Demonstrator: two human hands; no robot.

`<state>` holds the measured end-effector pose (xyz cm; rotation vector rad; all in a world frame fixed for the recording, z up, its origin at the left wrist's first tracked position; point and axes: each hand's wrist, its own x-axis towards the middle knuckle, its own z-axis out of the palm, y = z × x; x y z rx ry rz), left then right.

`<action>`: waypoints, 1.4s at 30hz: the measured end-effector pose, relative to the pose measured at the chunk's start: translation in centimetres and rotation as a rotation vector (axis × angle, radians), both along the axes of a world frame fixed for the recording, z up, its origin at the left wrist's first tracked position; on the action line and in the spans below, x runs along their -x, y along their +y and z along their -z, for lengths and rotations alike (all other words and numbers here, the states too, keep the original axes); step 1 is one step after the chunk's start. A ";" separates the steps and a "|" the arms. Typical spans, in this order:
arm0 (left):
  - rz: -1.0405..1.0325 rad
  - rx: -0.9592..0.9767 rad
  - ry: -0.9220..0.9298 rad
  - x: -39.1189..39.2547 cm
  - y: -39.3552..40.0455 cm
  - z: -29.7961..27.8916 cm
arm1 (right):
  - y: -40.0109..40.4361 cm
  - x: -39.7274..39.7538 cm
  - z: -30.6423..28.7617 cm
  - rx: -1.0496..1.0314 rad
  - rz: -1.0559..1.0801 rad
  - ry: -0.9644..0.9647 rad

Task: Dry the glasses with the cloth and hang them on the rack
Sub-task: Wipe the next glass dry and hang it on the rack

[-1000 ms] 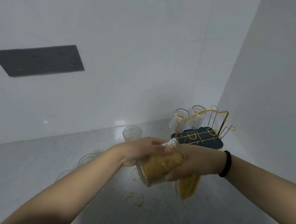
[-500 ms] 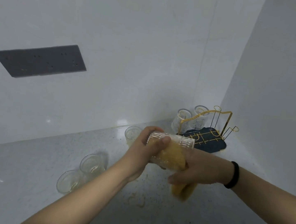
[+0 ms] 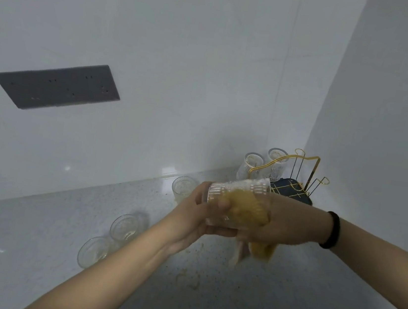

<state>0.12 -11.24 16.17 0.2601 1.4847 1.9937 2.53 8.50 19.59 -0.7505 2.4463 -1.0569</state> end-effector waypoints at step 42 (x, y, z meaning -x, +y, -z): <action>0.108 0.001 0.025 -0.2 0.7 -1.4 | 0.9 -1.5 -1.1 0.014 -0.080 -0.130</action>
